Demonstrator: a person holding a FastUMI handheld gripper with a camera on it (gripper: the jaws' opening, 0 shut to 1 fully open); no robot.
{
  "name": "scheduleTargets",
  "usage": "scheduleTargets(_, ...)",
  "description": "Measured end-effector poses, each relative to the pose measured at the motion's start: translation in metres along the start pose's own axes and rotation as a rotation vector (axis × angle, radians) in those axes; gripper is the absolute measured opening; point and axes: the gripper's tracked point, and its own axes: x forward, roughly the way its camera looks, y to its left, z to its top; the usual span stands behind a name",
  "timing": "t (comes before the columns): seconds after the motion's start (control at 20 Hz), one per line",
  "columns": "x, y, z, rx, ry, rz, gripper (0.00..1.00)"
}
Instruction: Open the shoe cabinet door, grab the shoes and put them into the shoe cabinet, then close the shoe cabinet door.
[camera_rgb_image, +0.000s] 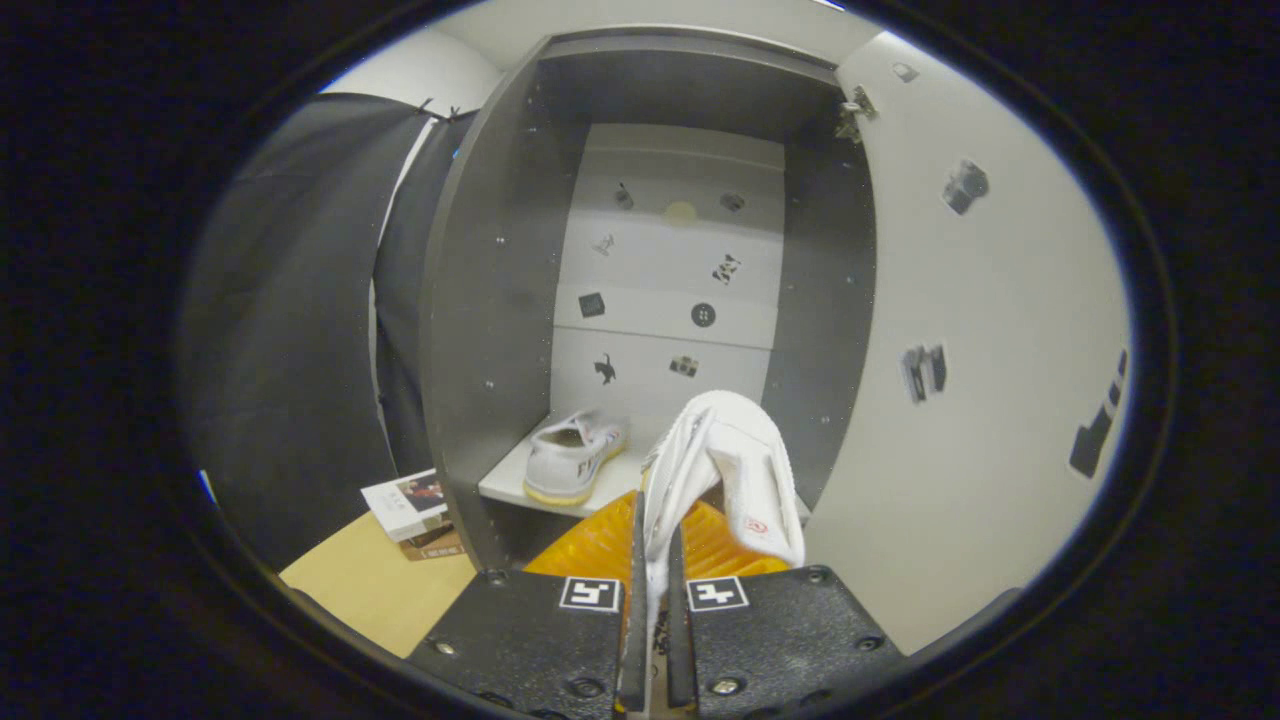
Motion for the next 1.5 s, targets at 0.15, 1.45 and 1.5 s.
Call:
scheduleTargets(0.15,0.041,0.001,0.022,-0.023,-0.018,0.018,0.11)
scheduleTargets(1.45,0.228,0.009,-0.034,0.121,0.307,0.050,0.12)
scheduleTargets(1.5,0.229,0.008,-0.036,0.124,0.318,0.049,0.13)
